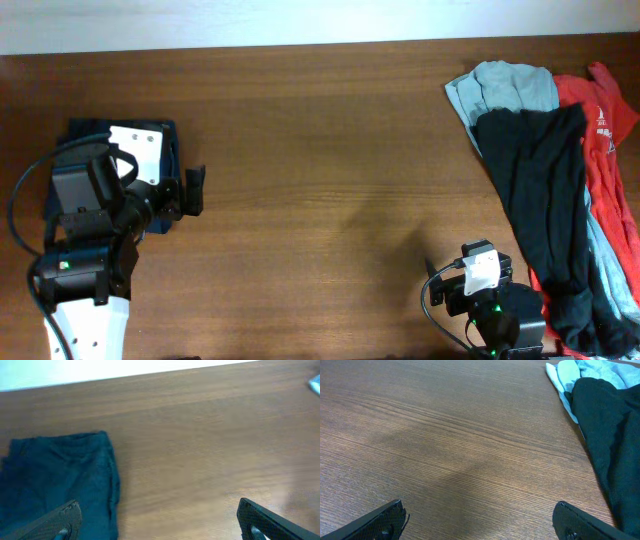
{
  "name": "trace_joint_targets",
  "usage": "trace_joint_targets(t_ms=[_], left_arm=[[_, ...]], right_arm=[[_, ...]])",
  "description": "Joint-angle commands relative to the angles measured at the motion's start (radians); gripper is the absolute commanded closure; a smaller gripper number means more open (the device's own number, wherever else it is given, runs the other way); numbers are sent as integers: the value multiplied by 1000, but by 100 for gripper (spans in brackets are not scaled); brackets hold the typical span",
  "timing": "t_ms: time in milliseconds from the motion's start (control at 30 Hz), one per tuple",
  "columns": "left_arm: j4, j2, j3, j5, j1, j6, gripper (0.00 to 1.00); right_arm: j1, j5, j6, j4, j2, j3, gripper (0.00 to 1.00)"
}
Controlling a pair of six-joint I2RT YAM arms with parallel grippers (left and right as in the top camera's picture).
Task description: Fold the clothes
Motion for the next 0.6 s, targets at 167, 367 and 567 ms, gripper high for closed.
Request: trace_joint_targets(t_ms=[167, 367, 567], left_arm=[[412, -274, -525, 10, 0, 13, 1], [544, -600, -864, 8, 0, -26, 1], [566, -926, -1043, 9, -1, -98, 1]], right_arm=[[5, 12, 0, 4, -5, -5, 2], [5, 12, 0, 4, -5, -5, 1], [5, 12, 0, 4, -5, -5, 1]])
